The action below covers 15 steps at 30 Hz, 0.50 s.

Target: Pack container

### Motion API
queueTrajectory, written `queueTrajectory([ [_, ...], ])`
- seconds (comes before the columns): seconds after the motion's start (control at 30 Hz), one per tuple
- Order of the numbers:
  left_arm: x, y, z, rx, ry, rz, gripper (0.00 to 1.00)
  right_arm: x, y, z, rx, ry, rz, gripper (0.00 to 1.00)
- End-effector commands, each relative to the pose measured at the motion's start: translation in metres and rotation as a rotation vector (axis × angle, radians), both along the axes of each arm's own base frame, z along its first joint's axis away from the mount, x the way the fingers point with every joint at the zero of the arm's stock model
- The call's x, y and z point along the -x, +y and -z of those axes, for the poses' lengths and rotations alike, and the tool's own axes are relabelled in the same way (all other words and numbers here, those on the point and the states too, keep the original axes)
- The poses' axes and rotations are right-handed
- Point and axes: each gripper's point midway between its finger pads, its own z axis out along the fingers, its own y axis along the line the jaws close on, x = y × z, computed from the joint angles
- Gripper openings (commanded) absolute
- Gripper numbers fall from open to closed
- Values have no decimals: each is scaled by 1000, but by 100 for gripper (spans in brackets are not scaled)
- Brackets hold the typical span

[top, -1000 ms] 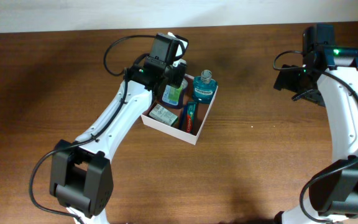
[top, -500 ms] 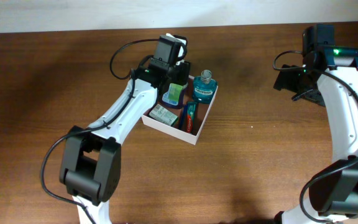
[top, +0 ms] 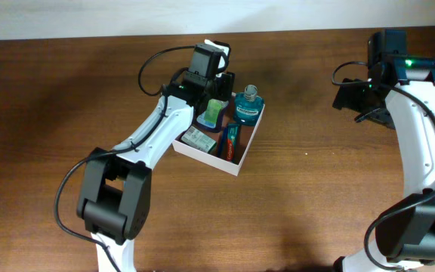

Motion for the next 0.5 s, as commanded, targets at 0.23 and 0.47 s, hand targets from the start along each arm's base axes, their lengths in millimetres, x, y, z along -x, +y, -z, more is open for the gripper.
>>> queueTrajectory([
  [0.23,-8,-2,26,10,20,-2,56,-2,-1,-7,3,-21,4,99],
  [0.47,-11,-3,23,18,2,-2,29,-2,-1,-7,3,-21,4,99],
])
